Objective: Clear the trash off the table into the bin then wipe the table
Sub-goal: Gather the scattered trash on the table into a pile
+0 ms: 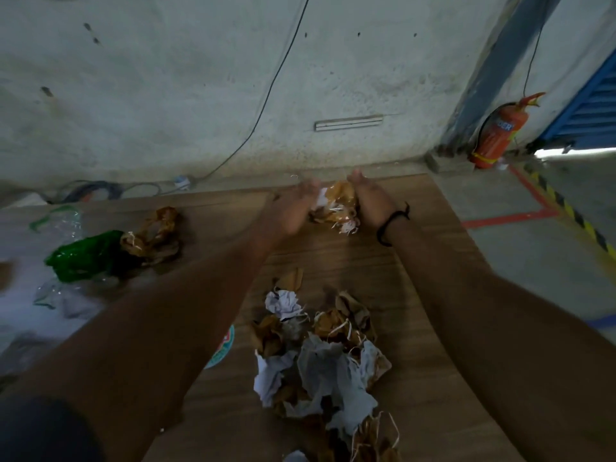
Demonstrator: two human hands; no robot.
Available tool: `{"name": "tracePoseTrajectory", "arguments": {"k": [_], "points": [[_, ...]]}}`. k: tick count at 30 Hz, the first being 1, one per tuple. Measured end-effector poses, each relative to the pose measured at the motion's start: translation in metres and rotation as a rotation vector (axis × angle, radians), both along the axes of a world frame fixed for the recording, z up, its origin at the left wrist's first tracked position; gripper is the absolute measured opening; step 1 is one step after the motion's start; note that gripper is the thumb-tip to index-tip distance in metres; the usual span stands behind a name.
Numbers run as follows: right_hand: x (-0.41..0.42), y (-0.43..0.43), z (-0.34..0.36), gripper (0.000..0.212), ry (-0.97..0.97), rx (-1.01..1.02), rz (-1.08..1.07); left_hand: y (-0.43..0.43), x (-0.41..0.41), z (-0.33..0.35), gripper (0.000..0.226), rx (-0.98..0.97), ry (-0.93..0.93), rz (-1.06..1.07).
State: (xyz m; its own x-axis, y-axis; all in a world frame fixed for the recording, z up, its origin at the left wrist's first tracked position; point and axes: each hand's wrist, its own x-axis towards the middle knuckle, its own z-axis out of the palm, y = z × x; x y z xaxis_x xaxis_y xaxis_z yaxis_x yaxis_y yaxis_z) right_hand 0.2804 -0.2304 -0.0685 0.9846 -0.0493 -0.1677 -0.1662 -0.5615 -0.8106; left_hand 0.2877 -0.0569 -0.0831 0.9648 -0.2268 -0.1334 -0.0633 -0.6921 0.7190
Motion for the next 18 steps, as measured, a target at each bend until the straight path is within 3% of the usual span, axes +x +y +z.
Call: {"name": "tracePoseTrajectory", "arguments": {"k": [3,7,10,11,12,14,18], "points": [[-0.015,0.007,-0.016,0.095,0.016,0.131,0.049,0.002,-0.027,-0.011,0.100,-0.143,0.024,-0.002],[-0.044,-0.017,-0.020,0.080,0.047,0.205,0.162,0.041,-0.058,-0.020,0.057,-0.514,-0.038,0.071],[-0.048,-0.058,-0.020,0.103,0.026,0.263,-0.013,0.078,-0.067,-0.014,0.053,-0.435,-0.026,0.175],[-0.051,-0.063,-0.014,0.102,0.032,0.262,-0.053,0.080,-0.069,-0.013,0.057,-0.410,-0.004,0.169],[-0.056,-0.057,-0.008,0.087,0.027,0.257,-0.052,0.077,-0.072,-0.011,0.062,-0.421,0.013,0.141],[-0.068,-0.031,0.001,0.064,0.012,0.206,0.045,0.059,-0.086,-0.005,0.063,-0.458,0.050,0.089],[-0.101,0.011,-0.004,0.087,0.061,0.114,0.227,0.031,-0.119,-0.007,0.071,-0.487,0.177,-0.010]]}}
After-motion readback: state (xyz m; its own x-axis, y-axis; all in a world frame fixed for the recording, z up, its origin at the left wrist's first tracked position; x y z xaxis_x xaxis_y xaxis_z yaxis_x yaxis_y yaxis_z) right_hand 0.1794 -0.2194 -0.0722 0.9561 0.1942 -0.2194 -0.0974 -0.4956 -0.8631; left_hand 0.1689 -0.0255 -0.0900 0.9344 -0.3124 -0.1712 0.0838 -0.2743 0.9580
